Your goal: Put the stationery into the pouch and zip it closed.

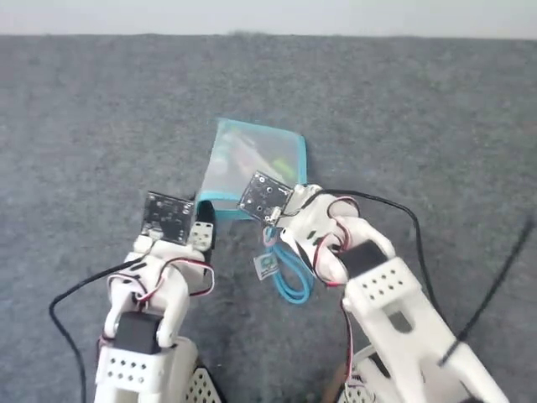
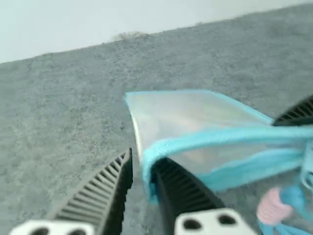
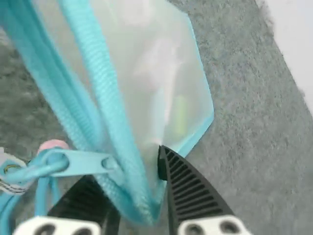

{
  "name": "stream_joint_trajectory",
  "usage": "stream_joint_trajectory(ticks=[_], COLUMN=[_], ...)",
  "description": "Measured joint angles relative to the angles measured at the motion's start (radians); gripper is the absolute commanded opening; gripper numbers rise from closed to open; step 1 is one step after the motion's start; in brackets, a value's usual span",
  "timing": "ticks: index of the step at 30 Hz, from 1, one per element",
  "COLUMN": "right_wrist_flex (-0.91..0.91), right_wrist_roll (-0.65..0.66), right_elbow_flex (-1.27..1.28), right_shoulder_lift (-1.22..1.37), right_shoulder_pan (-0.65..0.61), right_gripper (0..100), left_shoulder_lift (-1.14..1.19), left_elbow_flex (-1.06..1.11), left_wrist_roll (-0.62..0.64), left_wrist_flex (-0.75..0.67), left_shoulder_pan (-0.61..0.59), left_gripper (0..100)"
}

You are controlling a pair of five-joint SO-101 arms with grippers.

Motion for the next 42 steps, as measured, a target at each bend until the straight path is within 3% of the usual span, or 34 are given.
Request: stream_joint_trajectory(ticks=[6, 11, 18, 25, 31, 34, 42], right_wrist_flex=[0.183, 0.229, 0.227, 0.184, 0.319, 0.373, 0.462], right_wrist_roll=[-0.098, -0.135, -0.14, -0.157, -0.206, -0.21, -0.238], right_elbow_flex=[-0.075, -0.115, -0.13, -0.201, -0.48, -0.592, -0.637], right_shoulder_lift=[-0.058, -0.061, -0.012, 0.15, 0.284, 0.356, 0.382], right_shoulder_pan=[0.003, 0.002, 0.0, 0.011, 0.046, 0.049, 0.049], right_gripper=[0.6, 0.6, 0.6, 0.6, 0.6, 0.6, 0.6], left_shoulder_lift=[0.009, 0.011, 0.011, 0.008, 0.008, 0.008, 0.009], left_elbow_flex=[-0.066, -0.109, -0.143, -0.146, -0.146, -0.146, -0.048], left_wrist_roll=[-0.002, -0.002, 0.063, 0.084, 0.084, 0.08, -0.04], left_wrist_flex=[0.006, 0.009, 0.011, 0.034, 0.054, 0.092, 0.083], left_shoulder_pan=[-0.107, -0.138, -0.204, -0.249, -0.249, -0.192, 0.114], left_gripper=[18, 19, 34, 26, 25, 25, 25])
